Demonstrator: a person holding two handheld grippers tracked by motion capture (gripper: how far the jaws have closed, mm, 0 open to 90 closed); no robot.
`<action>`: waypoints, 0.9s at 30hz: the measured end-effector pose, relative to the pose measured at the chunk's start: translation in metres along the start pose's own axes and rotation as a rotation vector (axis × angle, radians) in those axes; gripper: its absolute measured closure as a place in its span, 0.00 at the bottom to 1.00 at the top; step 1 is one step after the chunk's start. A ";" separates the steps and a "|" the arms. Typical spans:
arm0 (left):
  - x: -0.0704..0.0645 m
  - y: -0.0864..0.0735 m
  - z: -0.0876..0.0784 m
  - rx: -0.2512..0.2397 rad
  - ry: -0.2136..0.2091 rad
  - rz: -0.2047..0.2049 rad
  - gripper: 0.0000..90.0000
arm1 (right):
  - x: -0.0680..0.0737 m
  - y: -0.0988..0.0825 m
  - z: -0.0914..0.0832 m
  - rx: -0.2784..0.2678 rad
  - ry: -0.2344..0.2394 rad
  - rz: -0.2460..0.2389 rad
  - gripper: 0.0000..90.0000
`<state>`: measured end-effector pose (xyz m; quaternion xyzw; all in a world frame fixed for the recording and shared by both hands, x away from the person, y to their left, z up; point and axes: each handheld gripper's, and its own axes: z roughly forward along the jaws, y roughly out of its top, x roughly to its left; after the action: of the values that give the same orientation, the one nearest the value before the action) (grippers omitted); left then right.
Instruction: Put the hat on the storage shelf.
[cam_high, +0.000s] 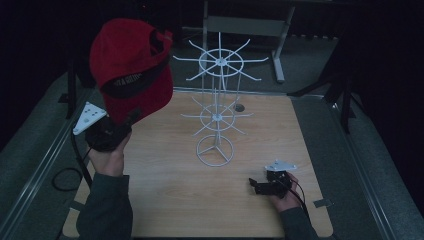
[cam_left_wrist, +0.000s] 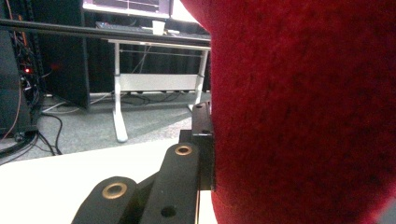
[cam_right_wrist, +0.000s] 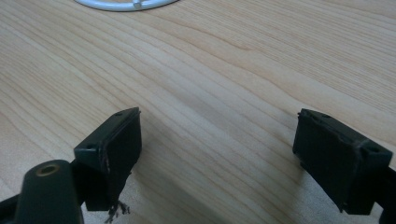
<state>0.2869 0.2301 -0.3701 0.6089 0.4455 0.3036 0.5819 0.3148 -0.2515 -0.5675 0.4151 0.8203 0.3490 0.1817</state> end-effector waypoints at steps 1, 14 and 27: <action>0.000 0.000 0.000 0.000 0.000 -0.001 0.94 | 0.000 0.000 0.000 0.000 0.000 0.000 0.17; -0.006 0.004 0.000 -0.005 -0.005 0.014 0.94 | 0.000 0.000 0.000 0.000 0.000 0.000 0.17; -0.012 0.007 -0.004 -0.007 -0.011 0.034 0.94 | 0.000 0.000 0.000 0.001 0.001 0.001 0.17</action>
<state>0.2797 0.2216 -0.3607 0.6160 0.4308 0.3114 0.5813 0.3147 -0.2514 -0.5674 0.4156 0.8202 0.3490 0.1812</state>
